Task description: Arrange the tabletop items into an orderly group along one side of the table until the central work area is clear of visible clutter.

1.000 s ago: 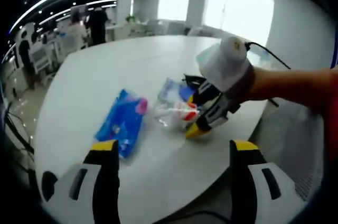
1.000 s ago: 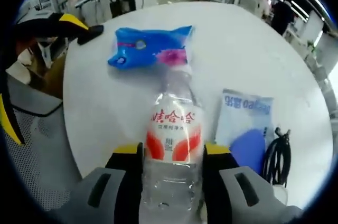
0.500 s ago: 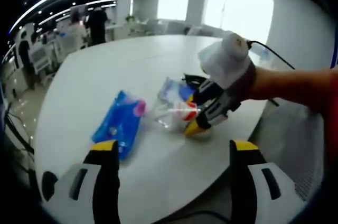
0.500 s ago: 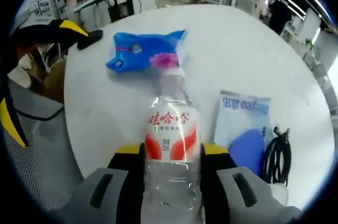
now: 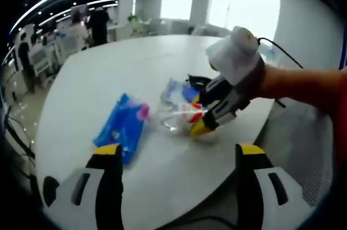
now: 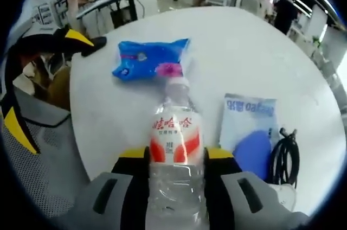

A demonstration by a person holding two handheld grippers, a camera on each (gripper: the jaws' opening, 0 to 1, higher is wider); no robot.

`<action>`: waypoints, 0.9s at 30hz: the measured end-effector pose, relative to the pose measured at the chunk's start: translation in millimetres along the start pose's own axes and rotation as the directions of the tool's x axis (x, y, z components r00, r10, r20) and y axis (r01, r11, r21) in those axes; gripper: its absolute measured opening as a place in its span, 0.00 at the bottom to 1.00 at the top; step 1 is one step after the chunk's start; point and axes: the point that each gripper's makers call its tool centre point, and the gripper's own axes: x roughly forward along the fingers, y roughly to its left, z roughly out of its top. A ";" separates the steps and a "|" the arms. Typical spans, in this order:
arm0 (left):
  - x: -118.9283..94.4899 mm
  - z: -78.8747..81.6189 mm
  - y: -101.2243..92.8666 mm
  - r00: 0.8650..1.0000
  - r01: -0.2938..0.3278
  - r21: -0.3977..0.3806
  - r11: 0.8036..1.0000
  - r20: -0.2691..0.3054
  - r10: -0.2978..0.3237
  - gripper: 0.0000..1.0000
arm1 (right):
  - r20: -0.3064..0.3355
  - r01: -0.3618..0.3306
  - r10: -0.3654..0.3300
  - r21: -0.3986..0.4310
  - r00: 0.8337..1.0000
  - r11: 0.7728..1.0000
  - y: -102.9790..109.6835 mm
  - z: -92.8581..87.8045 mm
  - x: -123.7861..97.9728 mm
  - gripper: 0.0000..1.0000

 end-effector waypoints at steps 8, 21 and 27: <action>0.5 -0.7 -1.8 1.000 0.004 0.003 1.000 -0.004 -0.004 0.82 | 0.004 -0.009 0.009 0.015 1.000 1.000 2.2 -0.8 -5.1 0.35; 1.0 -1.6 -3.2 1.000 0.006 0.011 1.000 -0.011 -0.006 0.82 | 0.026 -0.016 0.016 0.027 1.000 1.000 3.7 0.4 -10.2 0.35; 0.8 -0.9 -2.9 1.000 0.006 0.007 1.000 -0.009 -0.006 0.81 | 0.058 -0.011 0.009 0.026 0.998 1.000 2.3 7.2 -13.7 0.35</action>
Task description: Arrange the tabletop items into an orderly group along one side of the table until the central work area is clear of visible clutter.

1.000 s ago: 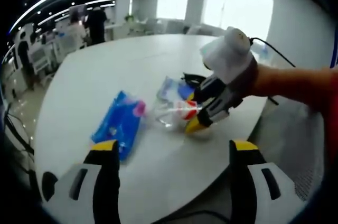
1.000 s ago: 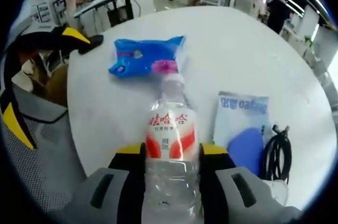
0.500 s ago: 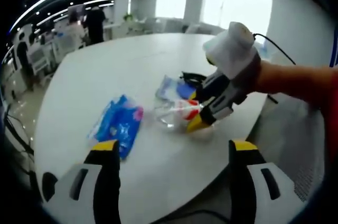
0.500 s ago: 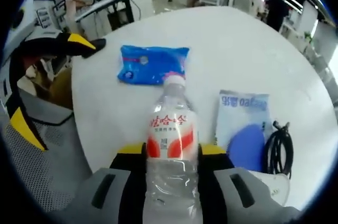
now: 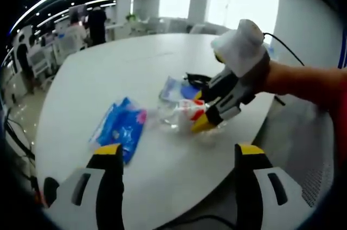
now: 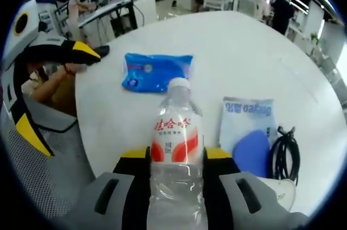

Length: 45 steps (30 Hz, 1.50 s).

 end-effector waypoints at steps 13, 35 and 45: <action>-6.6 12.6 4.6 0.999 -0.005 -0.030 1.000 0.041 0.006 0.80 | 0.238 0.033 -0.025 -0.031 0.971 0.999 -0.2 52.6 -35.6 0.35; -96.0 174.9 -34.1 0.822 0.370 -0.176 0.912 0.520 -0.233 0.78 | 0.787 0.217 -0.050 -0.108 0.616 0.970 19.9 175.9 -200.8 0.35; -105.4 227.0 -35.4 0.742 0.420 -0.182 0.889 0.634 -0.220 0.77 | 0.866 0.268 -0.050 -0.098 0.497 0.959 32.7 195.6 -235.7 0.36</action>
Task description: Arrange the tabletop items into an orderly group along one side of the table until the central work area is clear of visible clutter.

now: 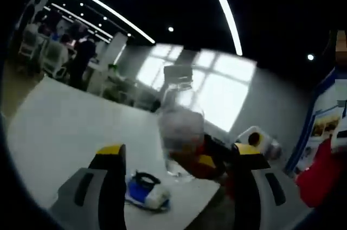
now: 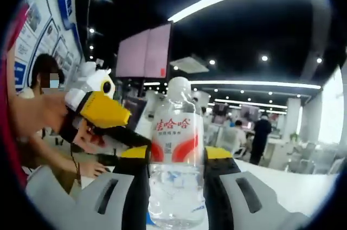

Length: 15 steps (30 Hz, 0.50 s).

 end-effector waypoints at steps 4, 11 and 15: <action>9.7 6.9 -0.9 0.999 0.017 -0.026 1.000 0.037 -0.016 0.75 | 0.000 -0.008 0.008 0.011 1.000 1.000 3.0 -3.1 2.2 0.36; 25.6 -4.7 2.6 1.000 0.024 -0.037 0.999 0.004 -0.023 0.71 | 0.000 0.000 0.000 0.018 1.000 1.000 3.6 -8.1 3.1 0.36; 31.2 -8.7 6.0 1.000 0.028 -0.059 0.998 0.001 -0.028 0.67 | 0.000 0.008 -0.008 0.025 1.000 1.000 1.6 -9.3 2.2 0.36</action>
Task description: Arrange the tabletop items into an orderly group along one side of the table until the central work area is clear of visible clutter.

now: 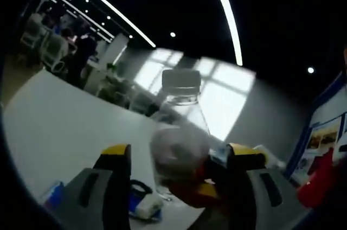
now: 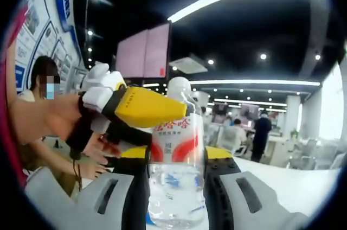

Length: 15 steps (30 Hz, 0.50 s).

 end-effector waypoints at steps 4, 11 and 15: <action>5.3 -5.9 1.4 1.000 0.004 -0.006 1.000 -0.023 -0.004 0.62 | 0.005 0.006 -0.006 0.006 1.000 1.000 -0.9 0.2 -0.8 0.36; 10.1 -9.7 3.7 0.999 0.007 0.008 1.000 -0.035 -0.007 0.53 | 0.007 0.014 -0.015 0.014 1.000 1.000 -0.2 -2.0 -3.6 0.36; 12.0 -11.9 0.9 0.999 0.024 0.021 0.999 -0.048 -0.023 0.45 | -0.004 0.024 -0.024 0.024 1.000 0.999 -1.9 -7.2 -4.3 0.36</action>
